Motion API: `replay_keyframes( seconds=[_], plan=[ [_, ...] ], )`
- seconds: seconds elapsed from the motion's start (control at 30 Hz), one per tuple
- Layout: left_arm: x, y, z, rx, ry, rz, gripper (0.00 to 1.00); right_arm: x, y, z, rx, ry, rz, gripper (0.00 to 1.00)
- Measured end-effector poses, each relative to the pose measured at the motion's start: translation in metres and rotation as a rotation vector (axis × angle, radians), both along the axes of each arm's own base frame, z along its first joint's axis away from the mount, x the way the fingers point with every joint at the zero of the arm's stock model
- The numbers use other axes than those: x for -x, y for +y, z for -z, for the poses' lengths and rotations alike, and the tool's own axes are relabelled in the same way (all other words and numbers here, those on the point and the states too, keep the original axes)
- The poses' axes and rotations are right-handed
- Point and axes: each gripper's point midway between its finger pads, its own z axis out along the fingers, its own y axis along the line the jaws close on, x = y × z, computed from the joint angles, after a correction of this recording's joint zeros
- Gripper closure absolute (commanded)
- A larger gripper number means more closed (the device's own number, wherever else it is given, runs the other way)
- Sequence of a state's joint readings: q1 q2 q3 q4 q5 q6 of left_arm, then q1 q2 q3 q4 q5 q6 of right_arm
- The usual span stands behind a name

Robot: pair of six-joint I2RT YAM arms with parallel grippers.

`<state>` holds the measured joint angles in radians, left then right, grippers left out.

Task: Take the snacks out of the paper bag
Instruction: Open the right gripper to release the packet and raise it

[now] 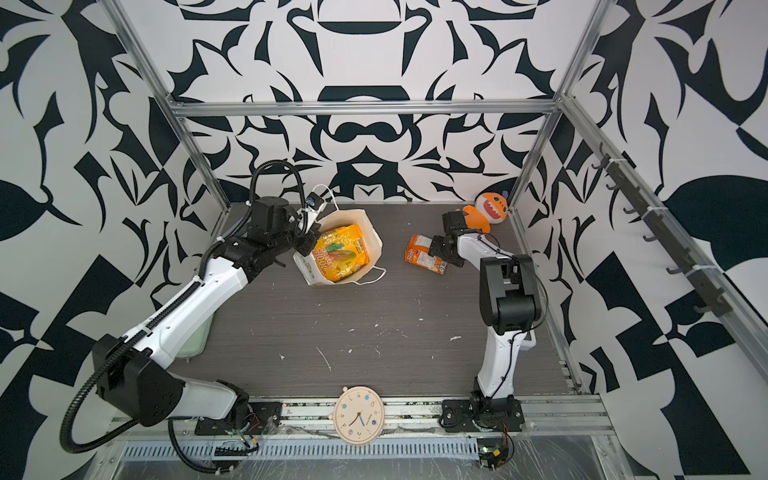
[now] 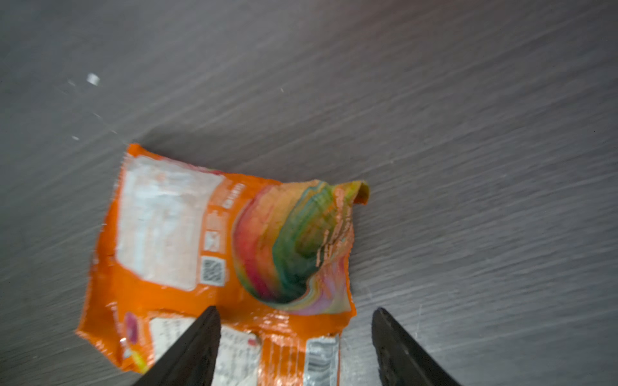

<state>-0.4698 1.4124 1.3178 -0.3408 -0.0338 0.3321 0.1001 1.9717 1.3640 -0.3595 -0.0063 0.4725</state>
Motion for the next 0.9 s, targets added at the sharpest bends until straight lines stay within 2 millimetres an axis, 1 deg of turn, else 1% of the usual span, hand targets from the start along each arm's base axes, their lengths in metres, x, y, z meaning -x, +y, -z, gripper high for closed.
replay_keyframes(
  seconds=[0.13, 0.23, 0.33, 0.43, 0.53, 0.7, 0.77, 0.83, 0.9],
  plan=[
    [0.0, 0.0, 0.0, 0.003, 0.001, -0.002, 1.0, -0.003, 0.005, 0.005, -0.011, -0.002, -0.035, 0.35],
    [0.001, 0.0, 0.0, 0.005, 0.002, -0.003, 1.0, -0.012, 0.008, 0.003, -0.008, -0.028, -0.076, 0.36],
    [0.001, 0.001, 0.001, 0.008, 0.005, -0.004, 1.0, -0.024, 0.011, 0.002, 0.008, -0.059, -0.123, 0.36],
    [0.003, 0.002, 0.0, 0.01, 0.003, -0.005, 1.0, -0.037, 0.015, -0.001, 0.022, -0.1, -0.177, 0.33],
    [0.005, 0.002, -0.001, 0.012, 0.001, -0.005, 1.0, -0.047, 0.019, -0.005, 0.015, -0.153, -0.23, 0.33],
    [0.005, 0.002, -0.001, 0.012, 0.001, -0.005, 1.0, -0.06, 0.026, -0.021, -0.042, -0.241, -0.289, 0.32],
    [0.005, 0.002, -0.001, 0.011, 0.002, -0.005, 1.0, -0.06, 0.029, -0.028, -0.059, -0.254, -0.297, 0.32],
    [0.005, 0.002, -0.001, 0.011, 0.002, -0.005, 1.0, -0.058, 0.029, -0.043, -0.069, -0.278, -0.289, 0.32],
    [0.005, 0.002, -0.001, 0.011, 0.002, -0.005, 1.0, -0.05, 0.026, -0.058, -0.075, -0.298, -0.254, 0.35]
  ],
)
